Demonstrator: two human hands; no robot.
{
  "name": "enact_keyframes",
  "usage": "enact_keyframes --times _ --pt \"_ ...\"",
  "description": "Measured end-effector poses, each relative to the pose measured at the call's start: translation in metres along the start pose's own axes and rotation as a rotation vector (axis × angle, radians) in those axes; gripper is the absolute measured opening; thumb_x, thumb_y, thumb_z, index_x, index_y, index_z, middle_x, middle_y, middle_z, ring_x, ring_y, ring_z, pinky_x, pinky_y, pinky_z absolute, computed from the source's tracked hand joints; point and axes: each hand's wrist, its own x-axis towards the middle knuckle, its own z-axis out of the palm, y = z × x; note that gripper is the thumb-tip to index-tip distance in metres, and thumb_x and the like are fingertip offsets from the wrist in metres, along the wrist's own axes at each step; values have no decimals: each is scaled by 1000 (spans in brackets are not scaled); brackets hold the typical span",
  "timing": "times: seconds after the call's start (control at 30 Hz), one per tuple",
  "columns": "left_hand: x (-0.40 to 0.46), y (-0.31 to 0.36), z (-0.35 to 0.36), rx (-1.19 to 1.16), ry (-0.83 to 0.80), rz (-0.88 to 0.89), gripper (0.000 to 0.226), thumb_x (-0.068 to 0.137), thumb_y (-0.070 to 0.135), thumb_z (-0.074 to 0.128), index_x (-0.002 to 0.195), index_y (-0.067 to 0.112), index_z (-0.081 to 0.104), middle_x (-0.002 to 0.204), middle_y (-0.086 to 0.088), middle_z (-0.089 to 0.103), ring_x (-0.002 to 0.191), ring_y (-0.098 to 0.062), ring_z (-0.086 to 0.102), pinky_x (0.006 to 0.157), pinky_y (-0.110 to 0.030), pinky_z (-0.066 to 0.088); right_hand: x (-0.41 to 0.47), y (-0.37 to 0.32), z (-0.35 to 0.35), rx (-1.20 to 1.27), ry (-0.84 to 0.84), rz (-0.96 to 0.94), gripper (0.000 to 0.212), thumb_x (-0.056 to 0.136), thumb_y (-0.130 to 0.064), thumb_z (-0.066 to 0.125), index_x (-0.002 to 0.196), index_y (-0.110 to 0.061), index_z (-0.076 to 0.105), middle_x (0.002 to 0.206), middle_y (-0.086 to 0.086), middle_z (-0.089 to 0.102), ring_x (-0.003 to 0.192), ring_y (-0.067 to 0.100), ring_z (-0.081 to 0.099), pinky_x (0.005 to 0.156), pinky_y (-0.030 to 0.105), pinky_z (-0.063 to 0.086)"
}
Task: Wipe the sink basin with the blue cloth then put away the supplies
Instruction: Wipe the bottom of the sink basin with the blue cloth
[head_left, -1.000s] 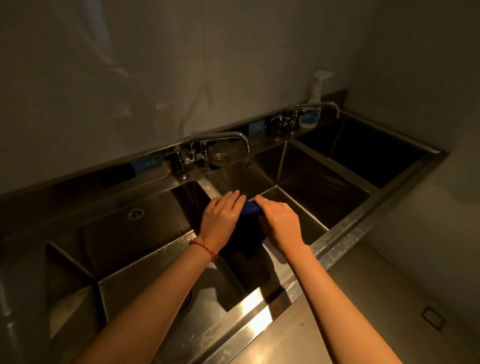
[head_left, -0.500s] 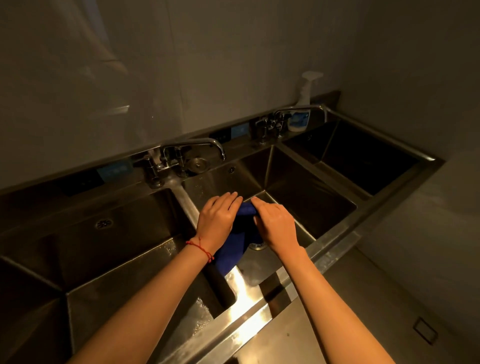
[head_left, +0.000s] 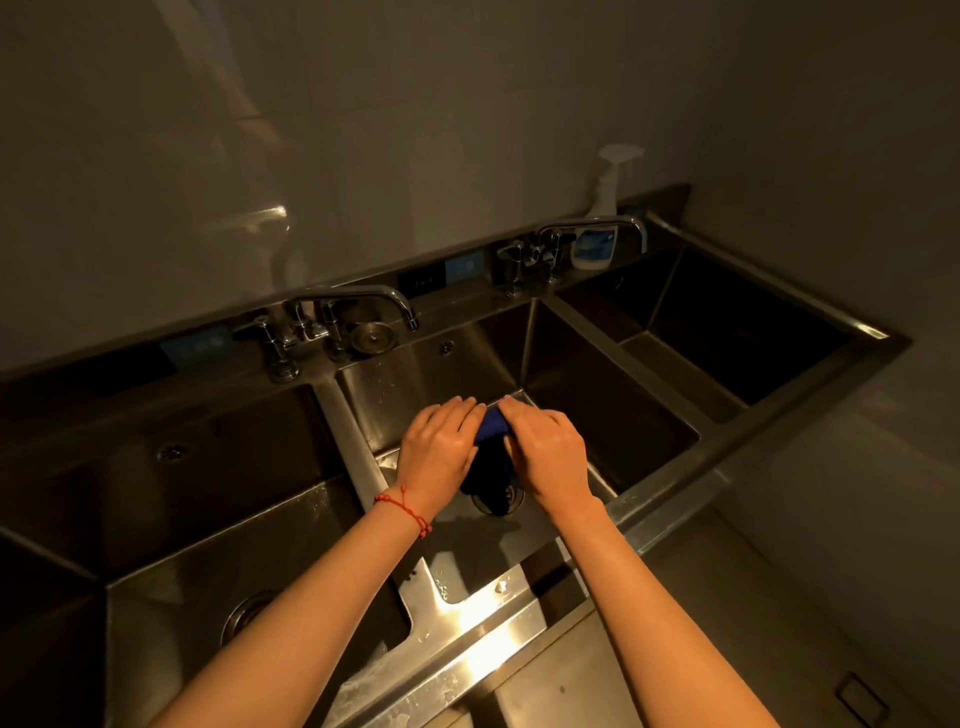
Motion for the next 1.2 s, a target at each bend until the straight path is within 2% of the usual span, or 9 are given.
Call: enact_keyframes --times 0.13,0.27,0.53,0.83,1.0,1.2 --pt "2 8 8 -20 -2 -4 54 45 13 94 94 4 75 90 -9 76 83 -23 74 73 -34 59 -4 5 5 -19 -15 -21 33 64 -4 79 96 -5 70 96 9 72 85 22 69 73 33 53" --pt "4 8 16 -26 -1 -7 52 43 8 93 92 4 76 88 -9 76 82 -23 74 72 -35 59 -6 5 9 -52 -17 -29 33 63 -6 81 95 -5 70 96 9 72 88 24 68 75 36 53" --pt "10 -9 38 -81 -5 136 42 50 9 91 90 8 78 88 -5 77 82 -18 75 74 -32 58 -17 10 24 -205 -31 20 36 61 -14 84 94 -6 71 94 9 72 88 26 68 75 36 53" --pt "14 -15 65 -128 -92 203 44 46 9 92 87 8 78 85 -5 77 78 -17 75 70 -29 59 -35 20 33 -176 -135 111 36 66 -15 81 98 -3 69 98 14 70 90 30 66 79 43 52" --pt "15 -19 77 -141 -137 229 46 43 9 93 86 8 79 84 -6 77 77 -17 75 68 -28 59 -50 22 39 -243 -175 266 33 77 -20 73 105 -5 67 108 16 67 101 32 62 89 47 46" --pt "15 -26 96 -148 -216 255 51 36 8 95 84 7 79 81 -7 77 72 -18 75 65 -29 59 -66 28 47 -319 -271 545 39 91 -30 53 123 -6 56 133 18 50 126 33 42 107 48 25"
